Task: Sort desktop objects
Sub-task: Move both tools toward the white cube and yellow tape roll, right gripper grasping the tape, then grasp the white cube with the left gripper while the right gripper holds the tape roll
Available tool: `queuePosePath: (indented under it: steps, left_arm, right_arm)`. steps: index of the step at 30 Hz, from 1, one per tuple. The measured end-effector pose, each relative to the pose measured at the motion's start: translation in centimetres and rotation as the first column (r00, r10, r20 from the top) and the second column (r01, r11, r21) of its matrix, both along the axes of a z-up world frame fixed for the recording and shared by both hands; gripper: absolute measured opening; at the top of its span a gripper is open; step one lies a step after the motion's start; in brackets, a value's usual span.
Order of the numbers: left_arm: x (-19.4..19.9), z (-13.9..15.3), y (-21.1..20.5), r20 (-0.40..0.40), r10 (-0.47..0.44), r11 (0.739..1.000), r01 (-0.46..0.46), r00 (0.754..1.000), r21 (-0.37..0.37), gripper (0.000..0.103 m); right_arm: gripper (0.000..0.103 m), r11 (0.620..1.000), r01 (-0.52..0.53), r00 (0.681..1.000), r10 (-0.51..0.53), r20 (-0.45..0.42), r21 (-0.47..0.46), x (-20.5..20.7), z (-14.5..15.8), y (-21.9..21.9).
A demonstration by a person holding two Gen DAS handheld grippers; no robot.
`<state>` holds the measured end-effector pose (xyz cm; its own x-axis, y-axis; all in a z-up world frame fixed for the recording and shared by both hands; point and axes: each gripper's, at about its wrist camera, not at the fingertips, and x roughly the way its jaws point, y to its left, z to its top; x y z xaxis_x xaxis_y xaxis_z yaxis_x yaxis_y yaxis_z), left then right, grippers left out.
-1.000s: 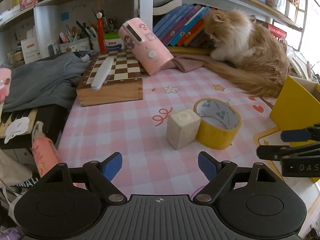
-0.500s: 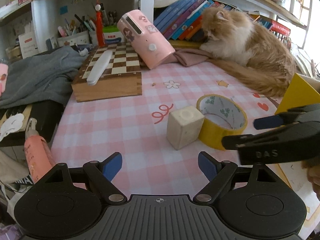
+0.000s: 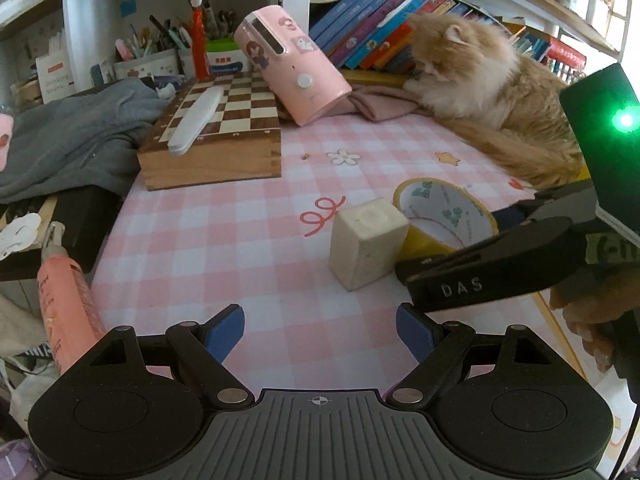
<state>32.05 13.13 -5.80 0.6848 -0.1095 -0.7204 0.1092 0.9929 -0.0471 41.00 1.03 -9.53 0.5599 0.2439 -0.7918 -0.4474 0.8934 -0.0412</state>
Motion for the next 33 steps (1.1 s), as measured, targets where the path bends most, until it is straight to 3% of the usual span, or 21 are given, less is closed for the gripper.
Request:
queuePosePath:
  steps: [6, 11, 18, 25, 33]
  left_arm:
    - [0.5, -0.5, 0.0, -0.011, -0.003, 1.0, 0.002, 1.0, -0.009, 0.086]
    - [1.0, -0.7, -0.2, -0.01, -0.005, 1.0, 0.005, 1.0, -0.017, 0.086]
    - [2.4, -1.3, -0.6, -0.013, 0.0, 1.0, 0.0, 1.0, -0.03, 0.086]
    - [4.2, -1.7, -1.3, -0.002, 0.014, 0.999, -0.014, 1.0, -0.048, 0.086]
    - [5.7, -2.6, -3.2, 0.037, -0.008, 1.0, 0.007, 0.999, 0.026, 0.085]
  right_arm:
    - [0.086, 0.999, -0.029, 0.999, 0.03, 0.017, -0.019, 0.8, 0.1, 0.7]
    - [0.081, 0.999, -0.035, 0.999, 0.034, 0.033, 0.031, 1.3, 0.3, 0.0]
    - [0.081, 0.995, 0.061, 0.993, -0.068, 0.093, 0.074, 0.8, 1.5, -2.6]
    - [0.081, 0.97, 0.198, 0.974, -0.211, 0.082, 0.142, -1.0, 3.4, -6.3]
    - [0.081, 0.946, 0.278, 0.956, -0.289, 0.045, 0.165, -3.7, 4.8, -8.8]
